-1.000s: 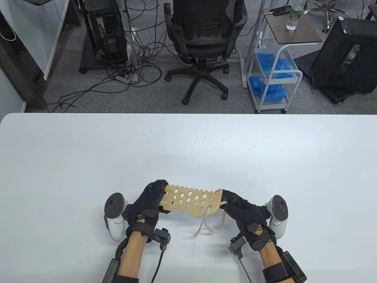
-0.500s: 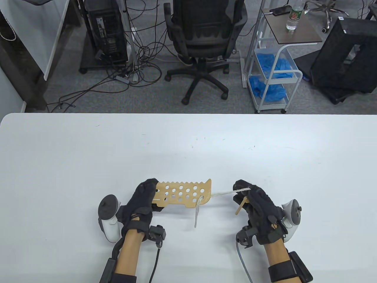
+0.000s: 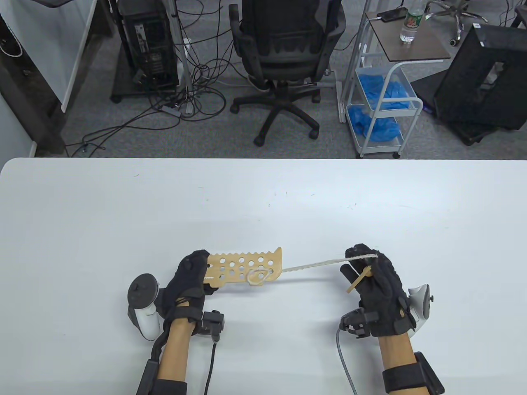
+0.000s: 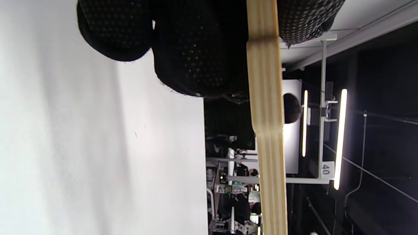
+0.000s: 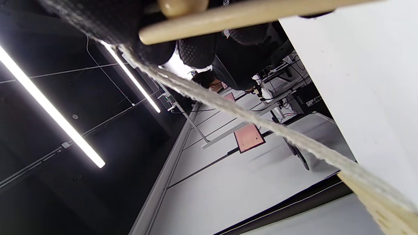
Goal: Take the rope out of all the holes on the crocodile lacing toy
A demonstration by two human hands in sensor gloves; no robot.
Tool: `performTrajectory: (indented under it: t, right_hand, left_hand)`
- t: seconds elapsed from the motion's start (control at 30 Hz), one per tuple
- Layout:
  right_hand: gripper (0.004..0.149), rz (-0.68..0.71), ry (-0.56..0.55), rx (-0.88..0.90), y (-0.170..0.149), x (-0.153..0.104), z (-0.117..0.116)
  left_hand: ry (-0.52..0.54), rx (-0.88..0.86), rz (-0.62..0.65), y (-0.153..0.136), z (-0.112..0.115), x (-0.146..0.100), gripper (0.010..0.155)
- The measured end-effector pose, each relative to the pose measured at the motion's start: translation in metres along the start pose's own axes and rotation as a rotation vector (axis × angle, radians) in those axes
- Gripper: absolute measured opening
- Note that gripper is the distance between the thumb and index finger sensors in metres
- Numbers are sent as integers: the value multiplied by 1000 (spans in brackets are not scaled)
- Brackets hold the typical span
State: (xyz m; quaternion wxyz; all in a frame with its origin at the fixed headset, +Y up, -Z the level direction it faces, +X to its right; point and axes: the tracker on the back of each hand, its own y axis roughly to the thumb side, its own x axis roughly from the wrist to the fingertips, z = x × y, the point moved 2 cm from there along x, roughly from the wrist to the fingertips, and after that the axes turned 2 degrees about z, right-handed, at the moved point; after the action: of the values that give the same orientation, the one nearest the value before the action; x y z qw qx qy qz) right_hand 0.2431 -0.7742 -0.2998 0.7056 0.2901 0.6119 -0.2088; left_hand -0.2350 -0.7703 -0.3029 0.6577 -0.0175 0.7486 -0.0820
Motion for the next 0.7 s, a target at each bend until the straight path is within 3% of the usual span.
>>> performTrajectory:
  t: [0.7]
  right_hand:
    - [38, 33, -5, 83, 5, 4, 14]
  left_hand:
    - [48, -14, -52, -11, -13, 2, 50]
